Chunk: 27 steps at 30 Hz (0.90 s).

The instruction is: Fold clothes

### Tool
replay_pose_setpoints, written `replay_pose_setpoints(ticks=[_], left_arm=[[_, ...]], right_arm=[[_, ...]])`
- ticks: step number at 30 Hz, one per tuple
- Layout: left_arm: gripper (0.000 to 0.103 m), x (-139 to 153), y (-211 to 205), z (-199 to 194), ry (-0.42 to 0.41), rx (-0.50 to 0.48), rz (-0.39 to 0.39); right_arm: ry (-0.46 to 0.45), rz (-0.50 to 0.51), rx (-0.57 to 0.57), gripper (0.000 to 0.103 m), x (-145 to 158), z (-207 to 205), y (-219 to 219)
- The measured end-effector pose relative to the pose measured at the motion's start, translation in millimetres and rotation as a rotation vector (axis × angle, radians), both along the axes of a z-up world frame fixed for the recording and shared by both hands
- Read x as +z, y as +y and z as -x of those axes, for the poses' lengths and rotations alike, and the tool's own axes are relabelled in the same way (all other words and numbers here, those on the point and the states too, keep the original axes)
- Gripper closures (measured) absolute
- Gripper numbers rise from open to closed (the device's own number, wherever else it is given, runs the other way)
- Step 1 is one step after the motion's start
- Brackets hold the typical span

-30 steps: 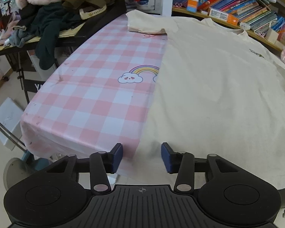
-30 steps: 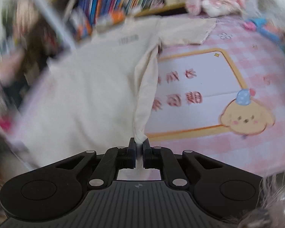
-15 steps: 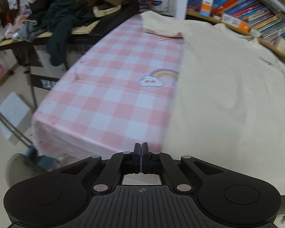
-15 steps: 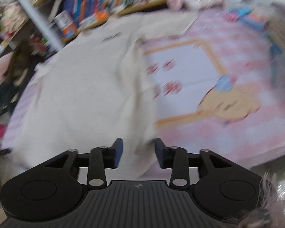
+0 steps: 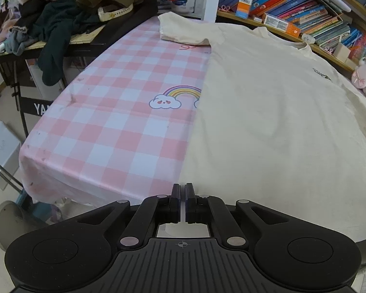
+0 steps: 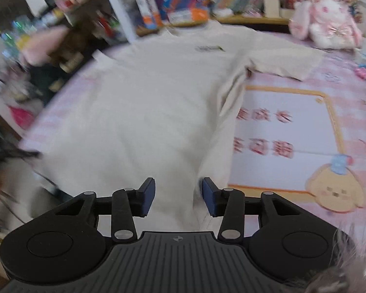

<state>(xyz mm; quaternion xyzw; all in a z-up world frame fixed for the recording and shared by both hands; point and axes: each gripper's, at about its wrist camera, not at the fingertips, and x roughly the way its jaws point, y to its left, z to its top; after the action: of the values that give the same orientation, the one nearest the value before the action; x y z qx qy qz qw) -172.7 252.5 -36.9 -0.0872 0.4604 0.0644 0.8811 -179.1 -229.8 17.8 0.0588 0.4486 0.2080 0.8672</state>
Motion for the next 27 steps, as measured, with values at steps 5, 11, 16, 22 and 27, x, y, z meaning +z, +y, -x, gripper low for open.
replay_pose_setpoints(ticks=[5, 11, 16, 22, 27], left_arm=[[0.098, 0.9, -0.8, 0.1, 0.003, -0.010, 0.000], [0.098, 0.3, 1.5, 3.8, 0.006, 0.007, 0.007], [0.098, -0.5, 2.9, 3.6, 0.008, 0.012, 0.011], [0.098, -1.5, 1.8, 1.5, 0.009, 0.003, 0.003], [0.098, -1.8, -1.8, 2.0, 0.007, 0.009, -0.011]], right_arm=[[0.036, 0.002, 0.096, 0.060, -7.9, 2.1, 13.1], [0.015, -0.140, 0.198, 0.053, 5.4, 17.0, 14.8], [-0.008, -0.111, 0.174, 0.053, 12.4, 15.2, 0.2], [-0.004, 0.184, 0.331, 0.055, -0.8, 17.0, 15.4], [-0.007, 0.396, 0.388, 0.092, -17.7, 23.8, 17.6]])
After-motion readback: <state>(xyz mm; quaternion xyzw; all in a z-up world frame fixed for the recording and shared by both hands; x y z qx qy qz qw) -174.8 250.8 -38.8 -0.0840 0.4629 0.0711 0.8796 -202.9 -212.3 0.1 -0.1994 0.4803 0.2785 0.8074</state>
